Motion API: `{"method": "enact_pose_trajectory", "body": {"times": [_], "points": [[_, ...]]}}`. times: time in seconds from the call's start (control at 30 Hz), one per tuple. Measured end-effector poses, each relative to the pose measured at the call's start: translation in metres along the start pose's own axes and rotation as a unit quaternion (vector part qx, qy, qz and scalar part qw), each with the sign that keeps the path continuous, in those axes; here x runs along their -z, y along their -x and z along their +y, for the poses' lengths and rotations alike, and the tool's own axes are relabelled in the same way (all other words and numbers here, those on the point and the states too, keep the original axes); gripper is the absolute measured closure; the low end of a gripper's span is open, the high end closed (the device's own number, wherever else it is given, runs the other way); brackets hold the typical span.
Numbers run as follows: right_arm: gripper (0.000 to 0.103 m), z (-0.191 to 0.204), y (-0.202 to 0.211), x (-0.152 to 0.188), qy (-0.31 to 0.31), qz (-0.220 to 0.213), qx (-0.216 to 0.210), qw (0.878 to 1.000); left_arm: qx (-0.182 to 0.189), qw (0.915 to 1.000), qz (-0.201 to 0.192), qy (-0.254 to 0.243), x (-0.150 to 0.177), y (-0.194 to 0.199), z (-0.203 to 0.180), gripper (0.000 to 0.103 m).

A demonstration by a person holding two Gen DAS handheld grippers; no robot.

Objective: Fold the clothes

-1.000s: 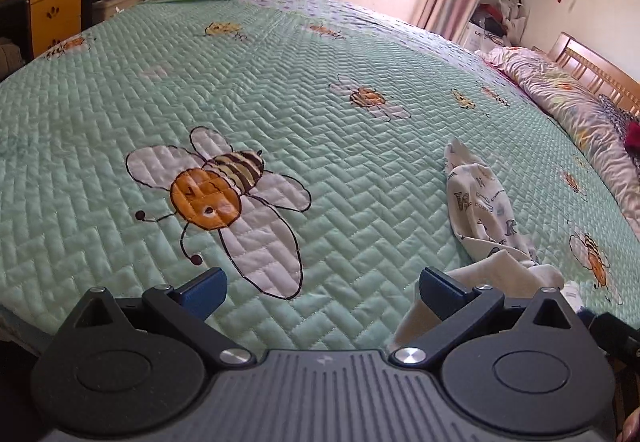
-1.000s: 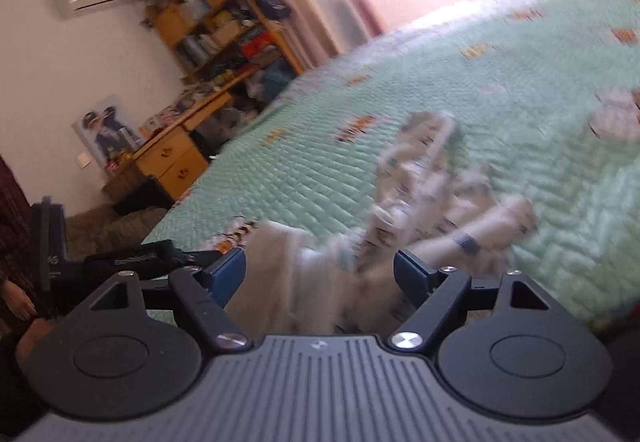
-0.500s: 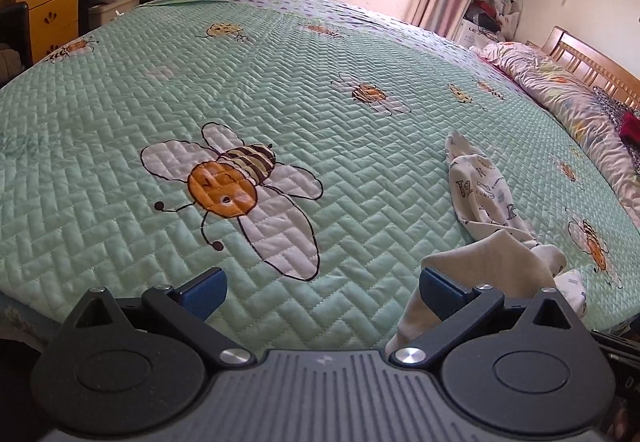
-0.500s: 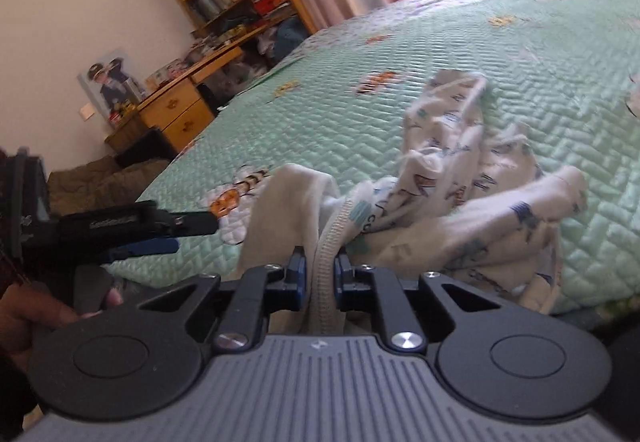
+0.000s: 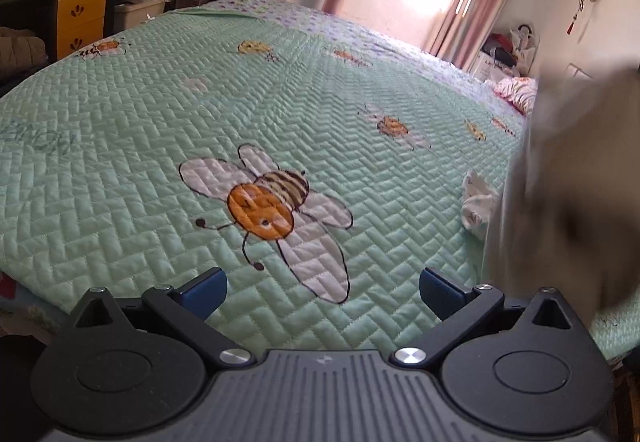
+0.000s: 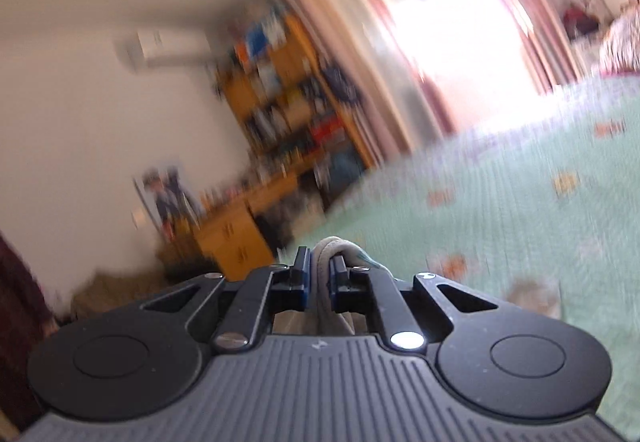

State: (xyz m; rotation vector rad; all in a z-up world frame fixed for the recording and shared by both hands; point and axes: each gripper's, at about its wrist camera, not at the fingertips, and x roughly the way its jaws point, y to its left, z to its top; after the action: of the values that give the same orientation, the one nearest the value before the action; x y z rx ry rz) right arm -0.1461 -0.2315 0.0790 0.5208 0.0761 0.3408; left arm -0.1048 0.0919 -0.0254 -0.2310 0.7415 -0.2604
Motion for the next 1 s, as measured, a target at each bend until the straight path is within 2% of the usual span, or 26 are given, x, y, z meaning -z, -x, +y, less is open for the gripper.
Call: {"method": "enact_pose_trajectory", "body": {"times": [0.03,0.07,0.1,0.13,0.17,0.23,0.33,0.4,0.53,0.67,0.77,0.8,0.87,0.9,0.93,0.97,1.0], "points": [[0.091,0.002,-0.002,-0.012,-0.006,-0.027,-0.012,1.000,0.001,1.0000,-0.006,0.002,-0.002,0.002,0.000,0.001],[0.088,0.000,-0.008,-0.016,-0.011,-0.026,-0.013,1.000,0.001,0.9999,-0.010,0.003,-0.003,0.003,0.001,0.001],[0.075,-0.004,-0.019,-0.014,-0.015,-0.005,-0.007,1.000,0.000,0.9999,-0.012,0.005,-0.004,0.004,0.002,0.001],[0.042,-0.008,-0.029,-0.012,-0.019,0.016,-0.001,1.000,0.000,0.9999,-0.014,0.007,-0.005,0.004,0.003,0.001],[0.028,-0.014,-0.038,-0.003,-0.024,0.044,0.013,0.999,-0.001,0.9999,-0.014,0.009,-0.005,0.004,0.004,0.001],[0.025,-0.031,-0.048,0.032,-0.036,0.102,0.048,0.993,-0.001,0.9998,-0.013,0.013,-0.004,0.004,0.007,0.001],[0.025,-0.051,-0.036,0.082,-0.056,0.132,0.083,0.986,-0.006,0.9998,-0.006,0.016,-0.002,-0.001,0.013,0.001],[0.026,-0.063,-0.027,0.103,-0.084,0.143,0.100,0.981,-0.008,0.9998,0.001,0.018,-0.001,-0.005,0.016,0.001],[0.026,-0.073,-0.028,0.101,-0.104,0.131,0.117,0.979,-0.009,0.9997,0.006,0.023,-0.001,-0.012,0.018,0.001],[0.026,-0.079,-0.060,0.083,-0.094,0.135,0.096,0.982,-0.006,0.9997,0.009,0.020,0.000,-0.017,0.014,0.001],[0.026,-0.095,-0.100,0.094,-0.108,0.158,0.102,0.976,-0.007,0.9998,0.015,0.013,0.001,-0.019,0.012,0.001],[0.027,-0.100,-0.113,0.100,-0.115,0.164,0.109,0.974,-0.008,0.9998,0.015,0.011,0.001,-0.018,0.012,0.001],[0.039,-0.102,-0.138,0.116,-0.109,0.182,0.115,0.970,-0.014,0.9998,0.013,0.010,0.000,-0.017,0.015,0.001],[0.054,-0.100,-0.150,0.125,-0.102,0.196,0.116,0.968,-0.017,0.9997,0.011,0.011,-0.001,-0.016,0.018,0.001],[0.087,-0.095,-0.158,0.134,-0.097,0.211,0.113,0.966,-0.020,0.9997,0.008,0.014,-0.003,-0.015,0.021,0.001],[0.097,-0.087,-0.162,0.142,-0.097,0.223,0.104,0.964,-0.022,0.9996,0.005,0.018,-0.005,-0.014,0.025,0.001],[0.096,-0.077,-0.162,0.148,-0.092,0.225,0.084,0.966,-0.023,0.9995,0.001,0.023,-0.006,-0.014,0.028,0.001]]}}
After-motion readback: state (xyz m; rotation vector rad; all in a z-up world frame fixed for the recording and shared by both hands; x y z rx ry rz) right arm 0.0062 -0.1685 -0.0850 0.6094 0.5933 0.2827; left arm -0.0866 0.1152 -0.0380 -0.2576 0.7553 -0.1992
